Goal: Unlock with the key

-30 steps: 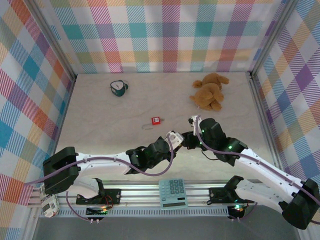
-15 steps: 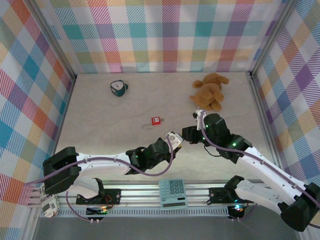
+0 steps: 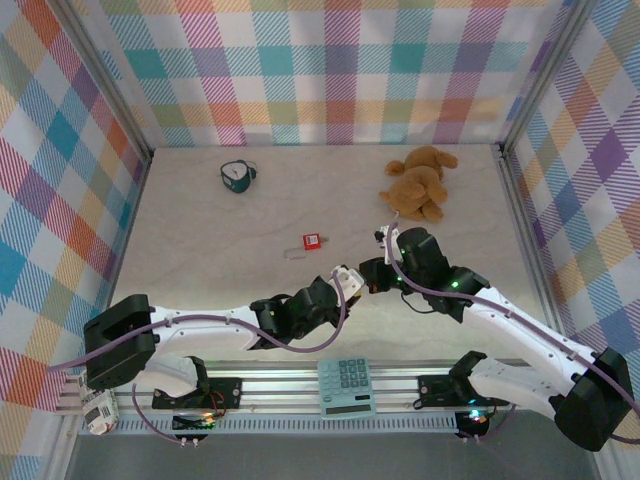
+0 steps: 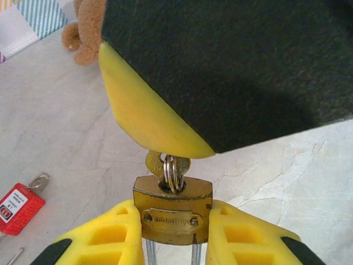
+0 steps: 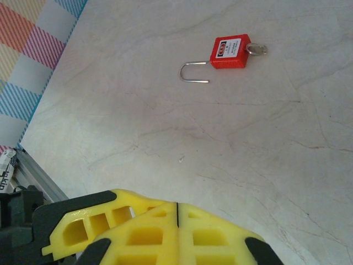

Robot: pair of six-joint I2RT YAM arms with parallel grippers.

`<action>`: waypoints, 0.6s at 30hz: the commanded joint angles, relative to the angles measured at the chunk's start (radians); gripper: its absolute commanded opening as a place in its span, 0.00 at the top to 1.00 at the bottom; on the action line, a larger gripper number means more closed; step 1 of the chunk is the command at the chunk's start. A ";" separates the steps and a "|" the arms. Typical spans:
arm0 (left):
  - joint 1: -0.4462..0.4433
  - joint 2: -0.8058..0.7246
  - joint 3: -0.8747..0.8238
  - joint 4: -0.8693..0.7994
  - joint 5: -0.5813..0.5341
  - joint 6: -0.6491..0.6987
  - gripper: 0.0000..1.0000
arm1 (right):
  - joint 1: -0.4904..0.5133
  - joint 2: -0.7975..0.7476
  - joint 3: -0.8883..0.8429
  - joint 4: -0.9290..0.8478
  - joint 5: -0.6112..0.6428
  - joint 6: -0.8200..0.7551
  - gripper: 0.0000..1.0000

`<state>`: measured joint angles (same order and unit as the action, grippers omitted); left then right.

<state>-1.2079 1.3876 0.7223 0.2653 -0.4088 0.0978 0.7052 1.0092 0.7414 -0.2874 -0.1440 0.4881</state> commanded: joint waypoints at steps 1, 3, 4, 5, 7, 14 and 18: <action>-0.001 -0.049 0.019 0.061 -0.019 0.017 0.81 | -0.001 0.004 -0.021 -0.035 -0.017 0.006 0.93; -0.002 -0.043 0.027 0.040 -0.024 0.036 0.81 | -0.006 -0.026 -0.010 -0.051 0.017 -0.010 0.90; -0.002 -0.039 0.029 0.024 -0.026 0.045 0.81 | -0.017 -0.037 0.005 -0.065 0.025 -0.018 0.86; -0.002 -0.036 0.032 0.011 -0.030 0.051 0.81 | -0.027 -0.046 0.018 -0.078 0.028 -0.022 0.84; -0.002 -0.027 0.036 -0.022 -0.035 0.064 0.81 | -0.052 -0.060 0.036 -0.087 0.026 -0.029 0.79; -0.002 -0.015 0.057 -0.115 -0.027 0.080 0.81 | -0.099 -0.043 0.043 -0.050 -0.104 -0.035 0.79; -0.001 -0.019 0.069 -0.140 -0.018 0.089 0.81 | -0.102 -0.015 0.032 -0.025 -0.174 -0.034 0.75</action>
<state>-1.2087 1.3842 0.7513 0.1509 -0.4202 0.1661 0.6060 0.9787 0.7559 -0.3382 -0.2321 0.4664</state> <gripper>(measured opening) 0.242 0.241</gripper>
